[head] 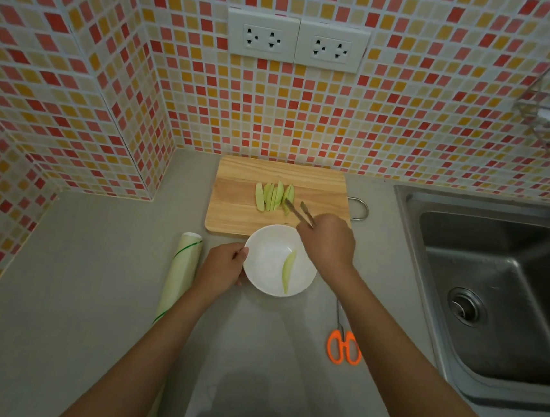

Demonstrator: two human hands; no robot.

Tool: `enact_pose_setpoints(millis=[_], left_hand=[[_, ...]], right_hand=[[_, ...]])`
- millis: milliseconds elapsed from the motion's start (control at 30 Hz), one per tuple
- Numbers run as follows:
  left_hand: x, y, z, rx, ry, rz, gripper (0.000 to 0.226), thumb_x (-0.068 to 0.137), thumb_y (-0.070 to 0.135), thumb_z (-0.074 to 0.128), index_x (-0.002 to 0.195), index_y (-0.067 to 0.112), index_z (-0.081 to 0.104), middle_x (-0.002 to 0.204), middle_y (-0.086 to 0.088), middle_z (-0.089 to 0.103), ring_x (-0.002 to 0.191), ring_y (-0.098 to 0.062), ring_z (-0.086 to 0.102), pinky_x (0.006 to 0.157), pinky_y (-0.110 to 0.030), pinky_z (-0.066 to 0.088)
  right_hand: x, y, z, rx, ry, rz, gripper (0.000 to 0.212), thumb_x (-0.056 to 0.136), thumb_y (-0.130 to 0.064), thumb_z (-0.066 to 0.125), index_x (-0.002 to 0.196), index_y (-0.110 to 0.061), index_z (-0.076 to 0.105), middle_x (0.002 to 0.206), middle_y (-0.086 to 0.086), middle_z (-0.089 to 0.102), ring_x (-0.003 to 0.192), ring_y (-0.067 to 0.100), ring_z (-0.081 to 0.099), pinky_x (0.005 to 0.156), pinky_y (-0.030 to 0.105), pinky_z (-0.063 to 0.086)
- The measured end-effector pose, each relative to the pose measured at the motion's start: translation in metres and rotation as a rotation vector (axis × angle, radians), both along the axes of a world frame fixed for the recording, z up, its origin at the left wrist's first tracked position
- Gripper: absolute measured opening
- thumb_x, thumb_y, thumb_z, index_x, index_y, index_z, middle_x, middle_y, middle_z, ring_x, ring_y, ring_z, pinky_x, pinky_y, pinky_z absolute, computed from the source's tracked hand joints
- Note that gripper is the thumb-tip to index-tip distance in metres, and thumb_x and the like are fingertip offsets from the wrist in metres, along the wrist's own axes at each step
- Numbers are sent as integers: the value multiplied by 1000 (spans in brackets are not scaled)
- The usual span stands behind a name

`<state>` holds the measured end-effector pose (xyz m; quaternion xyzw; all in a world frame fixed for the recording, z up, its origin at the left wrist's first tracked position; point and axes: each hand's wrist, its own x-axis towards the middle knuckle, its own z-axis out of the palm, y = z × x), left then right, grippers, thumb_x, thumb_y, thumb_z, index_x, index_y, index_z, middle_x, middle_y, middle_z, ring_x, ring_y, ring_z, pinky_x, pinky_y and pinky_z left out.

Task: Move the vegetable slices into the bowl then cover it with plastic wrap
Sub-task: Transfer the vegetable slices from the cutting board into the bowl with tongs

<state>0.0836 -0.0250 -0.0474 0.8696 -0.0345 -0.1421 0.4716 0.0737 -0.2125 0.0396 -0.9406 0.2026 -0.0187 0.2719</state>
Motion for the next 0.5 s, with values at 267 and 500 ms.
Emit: enact_pose_setpoints(millis=[267, 500], left_hand=[[1, 0, 2, 12, 0, -11, 31, 98, 22, 42, 77, 19, 65, 52, 4, 61, 42, -11, 57, 57, -27, 47], [1, 1, 0, -13, 1, -11, 31, 98, 21, 42, 76, 20, 64, 56, -1, 63, 44, -14, 57, 60, -31, 49]], right_hand=[[54, 12, -28, -112, 151, 38, 36, 85, -12, 55, 54, -17, 37, 57, -2, 40, 68, 24, 50, 45, 25, 23], [38, 4, -28, 24, 71, 14, 39, 83, -10, 56, 51, -13, 34, 52, -1, 38, 60, 23, 45, 43, 27, 19]])
